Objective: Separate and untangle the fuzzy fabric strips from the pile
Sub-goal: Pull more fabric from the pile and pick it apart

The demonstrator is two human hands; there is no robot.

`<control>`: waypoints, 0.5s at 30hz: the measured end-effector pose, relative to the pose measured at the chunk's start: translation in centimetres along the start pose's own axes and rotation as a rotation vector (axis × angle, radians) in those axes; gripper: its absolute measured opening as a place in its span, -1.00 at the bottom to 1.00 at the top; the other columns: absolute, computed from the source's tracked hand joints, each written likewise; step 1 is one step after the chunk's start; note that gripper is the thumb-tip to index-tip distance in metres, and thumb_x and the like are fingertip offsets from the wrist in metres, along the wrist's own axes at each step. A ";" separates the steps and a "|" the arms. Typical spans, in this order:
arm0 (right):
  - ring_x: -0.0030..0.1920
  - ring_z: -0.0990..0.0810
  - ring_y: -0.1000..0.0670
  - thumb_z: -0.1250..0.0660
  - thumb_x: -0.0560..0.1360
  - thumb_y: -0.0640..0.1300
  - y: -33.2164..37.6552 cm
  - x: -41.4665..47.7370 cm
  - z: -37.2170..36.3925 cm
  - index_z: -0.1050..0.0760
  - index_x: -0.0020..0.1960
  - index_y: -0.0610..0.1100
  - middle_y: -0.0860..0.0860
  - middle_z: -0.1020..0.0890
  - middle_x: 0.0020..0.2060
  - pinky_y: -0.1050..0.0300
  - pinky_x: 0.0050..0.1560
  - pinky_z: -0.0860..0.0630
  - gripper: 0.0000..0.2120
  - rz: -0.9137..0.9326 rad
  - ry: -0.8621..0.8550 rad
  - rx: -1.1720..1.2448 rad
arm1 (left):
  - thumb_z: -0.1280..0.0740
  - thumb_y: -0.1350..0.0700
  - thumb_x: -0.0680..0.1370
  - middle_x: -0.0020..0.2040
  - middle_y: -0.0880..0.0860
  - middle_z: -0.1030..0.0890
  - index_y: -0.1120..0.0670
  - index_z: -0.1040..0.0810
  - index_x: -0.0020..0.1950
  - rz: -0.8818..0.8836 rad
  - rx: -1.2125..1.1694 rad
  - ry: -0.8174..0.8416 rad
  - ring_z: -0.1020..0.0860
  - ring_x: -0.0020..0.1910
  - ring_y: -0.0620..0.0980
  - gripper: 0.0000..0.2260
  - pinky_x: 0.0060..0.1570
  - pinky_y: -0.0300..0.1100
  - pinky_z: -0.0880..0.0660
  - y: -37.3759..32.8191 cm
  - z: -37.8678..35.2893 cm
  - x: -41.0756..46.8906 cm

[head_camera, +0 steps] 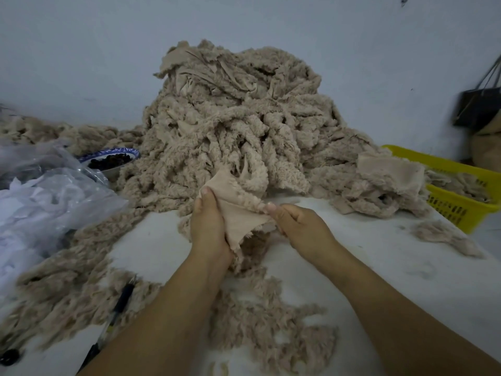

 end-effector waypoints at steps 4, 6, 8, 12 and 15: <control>-0.57 -0.17 0.16 -0.26 0.49 0.27 -0.2 0.4 0.3 -0.31 -0.52 0.05 0.15 -0.28 -0.59 0.30 -0.52 -0.17 -0.50 -0.073 -0.053 0.230 | -0.22 -0.10 0.66 -0.02 0.06 -0.65 0.11 -0.50 0.36 0.045 -0.106 -0.034 -0.63 -0.14 0.03 -0.62 -0.25 -0.13 -0.62 -0.9 0.9 0.4; -0.57 -0.20 0.13 -0.32 0.48 0.24 -0.3 0.6 1.6 -0.39 -0.45 0.02 0.10 -0.38 -0.55 0.30 -0.54 -0.18 -0.56 -0.115 -0.153 0.345 | -0.23 -0.15 0.65 0.08 0.10 -0.67 0.07 -0.52 0.36 0.096 -0.201 -0.046 -0.64 0.01 0.12 -0.60 0.00 0.04 -0.63 -1.5 1.7 1.0; -0.54 -0.35 0.14 -0.32 0.37 0.35 -0.5 0.3 1.8 -0.50 -0.34 0.07 -0.02 -0.56 -0.35 0.33 -0.53 -0.27 -0.63 -0.088 -0.087 0.241 | -0.15 -0.21 0.65 0.27 0.08 -0.60 0.03 -0.45 0.44 0.150 -0.191 -0.073 -0.60 0.19 0.11 -0.53 0.19 0.08 -0.56 -1.3 1.5 0.8; -0.17 -0.61 0.29 -0.28 0.30 0.52 -0.3 -0.7 -2.0 -0.57 -0.04 0.30 0.18 -0.62 -0.01 0.38 -0.24 -0.52 -0.60 0.026 0.293 -0.030 | -0.14 -0.23 0.64 -0.05 0.08 -0.70 -0.02 -0.51 0.34 0.197 -0.171 0.017 -0.70 -0.22 0.00 -0.59 -0.27 -0.10 -0.65 0.0 -0.4 -0.8; 0.03 -0.60 0.19 -0.30 0.49 0.32 -0.9 -0.4 -2.8 -0.52 0.10 0.13 0.15 -0.65 0.02 0.13 0.13 -0.56 -0.67 0.043 0.267 -0.144 | -0.15 -0.18 0.65 0.01 0.10 -0.68 0.08 -0.53 0.26 0.151 -0.164 0.067 -0.71 -0.21 0.00 -0.60 -0.38 -0.11 -0.61 0.3 -0.9 -1.3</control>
Point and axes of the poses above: each hand's wrist, its own x-axis towards the middle knuckle, its own z-axis out of the back of the hand, y = z × x, the point moved 1 cm from there along x, towards the middle knuckle
